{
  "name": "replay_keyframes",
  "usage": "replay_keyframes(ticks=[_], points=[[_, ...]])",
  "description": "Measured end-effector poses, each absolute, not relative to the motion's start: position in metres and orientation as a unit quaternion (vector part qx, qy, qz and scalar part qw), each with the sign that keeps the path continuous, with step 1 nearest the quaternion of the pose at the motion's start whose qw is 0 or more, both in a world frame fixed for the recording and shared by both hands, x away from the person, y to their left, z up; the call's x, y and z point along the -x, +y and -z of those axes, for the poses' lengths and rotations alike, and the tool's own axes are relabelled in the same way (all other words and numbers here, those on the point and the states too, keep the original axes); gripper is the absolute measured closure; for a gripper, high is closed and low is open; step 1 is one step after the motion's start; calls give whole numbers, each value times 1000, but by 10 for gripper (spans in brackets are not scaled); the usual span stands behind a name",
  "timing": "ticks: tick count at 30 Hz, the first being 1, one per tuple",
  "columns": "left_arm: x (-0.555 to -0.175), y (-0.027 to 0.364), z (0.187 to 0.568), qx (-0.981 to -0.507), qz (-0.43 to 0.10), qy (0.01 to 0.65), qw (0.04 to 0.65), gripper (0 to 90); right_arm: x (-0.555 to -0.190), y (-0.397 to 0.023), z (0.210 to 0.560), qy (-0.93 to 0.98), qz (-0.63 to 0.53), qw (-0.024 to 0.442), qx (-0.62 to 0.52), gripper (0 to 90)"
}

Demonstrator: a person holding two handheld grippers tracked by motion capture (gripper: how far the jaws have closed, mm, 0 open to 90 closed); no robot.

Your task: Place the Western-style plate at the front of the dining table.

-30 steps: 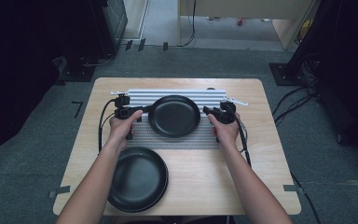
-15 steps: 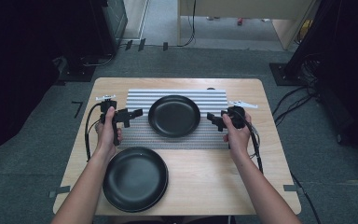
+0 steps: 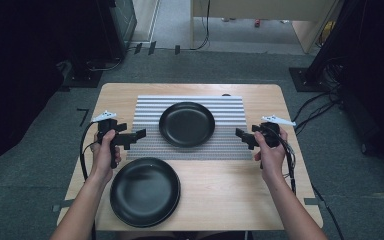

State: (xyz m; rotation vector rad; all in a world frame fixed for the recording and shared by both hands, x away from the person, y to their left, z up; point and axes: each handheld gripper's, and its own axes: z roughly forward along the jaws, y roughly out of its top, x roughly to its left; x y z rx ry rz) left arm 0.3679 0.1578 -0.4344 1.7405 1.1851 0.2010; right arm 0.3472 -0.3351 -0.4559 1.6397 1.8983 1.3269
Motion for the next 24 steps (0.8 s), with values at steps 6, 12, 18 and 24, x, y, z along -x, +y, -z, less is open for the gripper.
replay_keyframes(ticks=[6, 12, 18, 24], points=[[-350, 170, 436, -711, -93, 492, 494, 0, -328, -348, 457, 660, -461, 156, -572, 210], [-338, 179, 438, -711, -97, 493, 493, 0, -317, -358, 460, 658, -458, 160, -576, 210], [-321, 200, 442, -698, -109, 507, 494, 0, -302, -373, 466, 654, -454, 163, -583, 211], [-309, 215, 450, -687, -114, 519, 495, 0, -291, -383, 466, 651, -452, 168, -587, 214]])
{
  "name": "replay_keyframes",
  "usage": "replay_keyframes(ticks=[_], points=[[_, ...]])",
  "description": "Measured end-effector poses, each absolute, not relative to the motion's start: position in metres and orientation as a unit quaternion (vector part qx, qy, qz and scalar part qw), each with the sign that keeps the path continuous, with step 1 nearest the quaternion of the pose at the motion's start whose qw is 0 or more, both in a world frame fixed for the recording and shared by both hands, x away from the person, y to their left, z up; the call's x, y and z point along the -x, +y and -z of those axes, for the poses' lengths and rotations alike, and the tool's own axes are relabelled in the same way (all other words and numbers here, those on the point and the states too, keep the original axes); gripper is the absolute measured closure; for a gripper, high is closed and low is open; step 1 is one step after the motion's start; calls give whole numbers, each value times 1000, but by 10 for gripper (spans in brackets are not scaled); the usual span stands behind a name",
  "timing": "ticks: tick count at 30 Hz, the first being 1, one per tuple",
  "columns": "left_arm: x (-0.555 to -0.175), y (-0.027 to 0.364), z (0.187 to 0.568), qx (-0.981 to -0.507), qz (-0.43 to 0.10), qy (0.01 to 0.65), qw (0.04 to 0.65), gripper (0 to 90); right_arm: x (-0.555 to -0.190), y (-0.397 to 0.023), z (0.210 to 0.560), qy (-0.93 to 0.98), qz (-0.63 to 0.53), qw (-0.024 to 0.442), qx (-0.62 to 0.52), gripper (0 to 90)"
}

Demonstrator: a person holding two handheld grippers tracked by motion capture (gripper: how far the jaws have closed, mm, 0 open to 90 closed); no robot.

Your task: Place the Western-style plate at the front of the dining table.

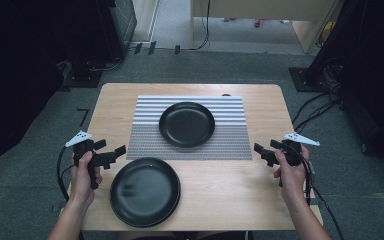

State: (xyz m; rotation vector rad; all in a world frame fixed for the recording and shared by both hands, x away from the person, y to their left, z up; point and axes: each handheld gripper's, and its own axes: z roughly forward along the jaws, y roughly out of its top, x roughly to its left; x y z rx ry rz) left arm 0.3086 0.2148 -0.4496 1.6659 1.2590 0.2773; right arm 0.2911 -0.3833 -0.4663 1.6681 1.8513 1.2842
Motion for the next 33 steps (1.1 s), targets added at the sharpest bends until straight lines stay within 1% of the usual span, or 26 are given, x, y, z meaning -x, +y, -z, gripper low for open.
replay_keyframes(ticks=[4, 11, 18, 33], points=[[-297, 229, 454, -677, -121, 531, 495, 0, -281, -392, 468, 649, -449, 172, -589, 215], [-283, 242, 460, -667, -137, 544, 490, 0, -270, -400, 474, 643, -447, 174, -596, 221], [-268, 257, 475, -658, -139, 560, 483, 0, -255, -411, 482, 638, -441, 176, -606, 221], [-246, 273, 498, -660, -143, 580, 455, 0, -228, -441, 500, 624, -421, 180, -634, 225]])
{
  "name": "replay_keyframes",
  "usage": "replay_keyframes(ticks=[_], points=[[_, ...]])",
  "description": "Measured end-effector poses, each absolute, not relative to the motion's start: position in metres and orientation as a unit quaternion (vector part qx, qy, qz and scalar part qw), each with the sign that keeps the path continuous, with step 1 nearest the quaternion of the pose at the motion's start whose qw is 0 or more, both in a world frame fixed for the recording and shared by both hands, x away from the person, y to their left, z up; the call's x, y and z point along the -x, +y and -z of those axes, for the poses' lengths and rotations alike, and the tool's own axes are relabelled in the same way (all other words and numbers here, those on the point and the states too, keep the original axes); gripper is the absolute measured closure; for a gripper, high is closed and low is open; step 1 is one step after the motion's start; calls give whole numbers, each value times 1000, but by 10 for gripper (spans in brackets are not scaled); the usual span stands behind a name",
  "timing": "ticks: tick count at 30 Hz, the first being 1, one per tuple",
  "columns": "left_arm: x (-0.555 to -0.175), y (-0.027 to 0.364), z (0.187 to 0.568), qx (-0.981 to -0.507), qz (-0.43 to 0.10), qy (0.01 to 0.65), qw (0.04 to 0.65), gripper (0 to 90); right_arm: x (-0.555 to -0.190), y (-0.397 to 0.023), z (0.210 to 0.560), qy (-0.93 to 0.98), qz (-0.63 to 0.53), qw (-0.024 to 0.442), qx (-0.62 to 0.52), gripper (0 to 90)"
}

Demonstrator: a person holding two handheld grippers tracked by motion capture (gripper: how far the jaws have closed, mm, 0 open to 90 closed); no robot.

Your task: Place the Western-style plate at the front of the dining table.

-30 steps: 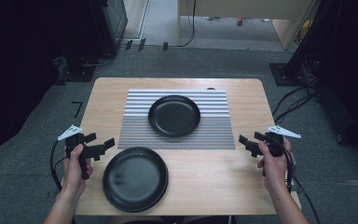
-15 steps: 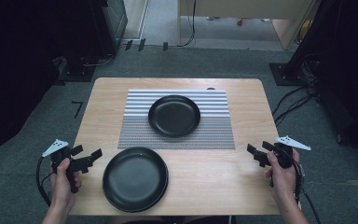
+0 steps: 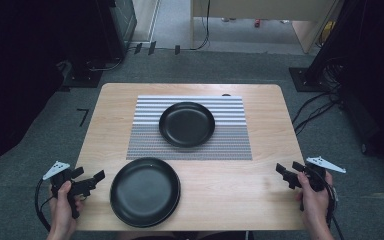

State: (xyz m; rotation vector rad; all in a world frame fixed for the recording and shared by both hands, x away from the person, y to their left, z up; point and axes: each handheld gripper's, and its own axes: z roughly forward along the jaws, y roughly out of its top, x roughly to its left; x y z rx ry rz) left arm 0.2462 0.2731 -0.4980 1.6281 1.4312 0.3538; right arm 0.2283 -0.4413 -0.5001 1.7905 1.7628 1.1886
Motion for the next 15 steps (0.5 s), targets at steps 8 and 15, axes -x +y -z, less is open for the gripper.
replay_keyframes(ticks=[8, 15], points=[[-233, 286, 506, -660, -149, 591, 440, 0, -209, -461, 513, 617, -405, 181, -650, 228], [-227, 284, 514, -671, -154, 588, 425, 0, -192, -470, 522, 616, -392, 189, -656, 230]])
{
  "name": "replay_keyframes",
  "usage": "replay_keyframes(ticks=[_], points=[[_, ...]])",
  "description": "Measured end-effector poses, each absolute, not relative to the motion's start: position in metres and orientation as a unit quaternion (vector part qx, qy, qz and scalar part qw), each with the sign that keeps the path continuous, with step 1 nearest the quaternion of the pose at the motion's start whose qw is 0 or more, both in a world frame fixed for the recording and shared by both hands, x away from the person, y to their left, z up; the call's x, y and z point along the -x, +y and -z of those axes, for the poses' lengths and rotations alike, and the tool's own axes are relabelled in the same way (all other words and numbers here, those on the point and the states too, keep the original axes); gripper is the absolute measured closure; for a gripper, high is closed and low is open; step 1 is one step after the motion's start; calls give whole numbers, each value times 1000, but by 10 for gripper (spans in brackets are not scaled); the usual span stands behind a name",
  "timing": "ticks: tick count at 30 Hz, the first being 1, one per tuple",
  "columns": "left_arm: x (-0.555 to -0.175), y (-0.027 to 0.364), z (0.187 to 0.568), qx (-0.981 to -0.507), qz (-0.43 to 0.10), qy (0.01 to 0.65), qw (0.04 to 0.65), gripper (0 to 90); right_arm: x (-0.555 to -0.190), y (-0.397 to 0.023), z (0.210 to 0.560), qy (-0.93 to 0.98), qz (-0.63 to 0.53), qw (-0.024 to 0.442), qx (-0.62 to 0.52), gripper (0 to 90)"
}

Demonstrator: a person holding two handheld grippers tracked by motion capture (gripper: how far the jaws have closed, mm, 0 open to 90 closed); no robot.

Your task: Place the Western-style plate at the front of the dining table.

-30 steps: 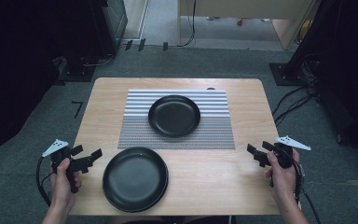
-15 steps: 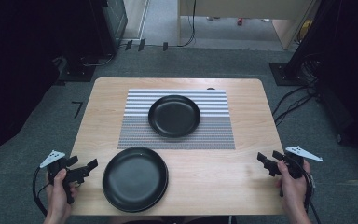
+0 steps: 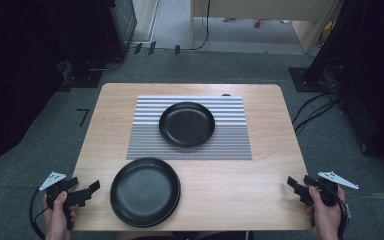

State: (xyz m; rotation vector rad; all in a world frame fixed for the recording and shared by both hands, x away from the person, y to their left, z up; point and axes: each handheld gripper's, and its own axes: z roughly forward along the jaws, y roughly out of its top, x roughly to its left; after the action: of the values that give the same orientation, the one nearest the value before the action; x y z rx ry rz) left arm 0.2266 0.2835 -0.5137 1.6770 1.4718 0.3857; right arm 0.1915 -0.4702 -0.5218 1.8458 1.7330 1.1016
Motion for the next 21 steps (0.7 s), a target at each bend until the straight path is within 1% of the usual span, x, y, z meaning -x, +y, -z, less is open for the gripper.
replay_keyframes(ticks=[11, 12, 13, 14, 15, 16, 21], points=[[-225, 276, 517, -690, -168, 583, 395, 0, -184, -457, 524, 650, -351, 233, -633, 212], [-224, 274, 517, -694, -176, 580, 390, 0, -185, -453, 524, 658, -336, 242, -629, 192], [-224, 274, 517, -694, -176, 580, 390, 0, -185, -453, 524, 658, -336, 242, -629, 192], [-223, 272, 518, -699, -182, 576, 384, 0, -186, -447, 525, 672, -314, 255, -620, 162], [-223, 272, 518, -699, -182, 576, 384, 0, -186, -447, 525, 672, -314, 255, -620, 162], [-223, 272, 518, -699, -181, 575, 384, 0, -186, -442, 525, 676, -305, 258, -619, 132], [-222, 272, 518, -700, -179, 574, 387, 0, -186, -441, 525, 675, -304, 258, -621, 132]])
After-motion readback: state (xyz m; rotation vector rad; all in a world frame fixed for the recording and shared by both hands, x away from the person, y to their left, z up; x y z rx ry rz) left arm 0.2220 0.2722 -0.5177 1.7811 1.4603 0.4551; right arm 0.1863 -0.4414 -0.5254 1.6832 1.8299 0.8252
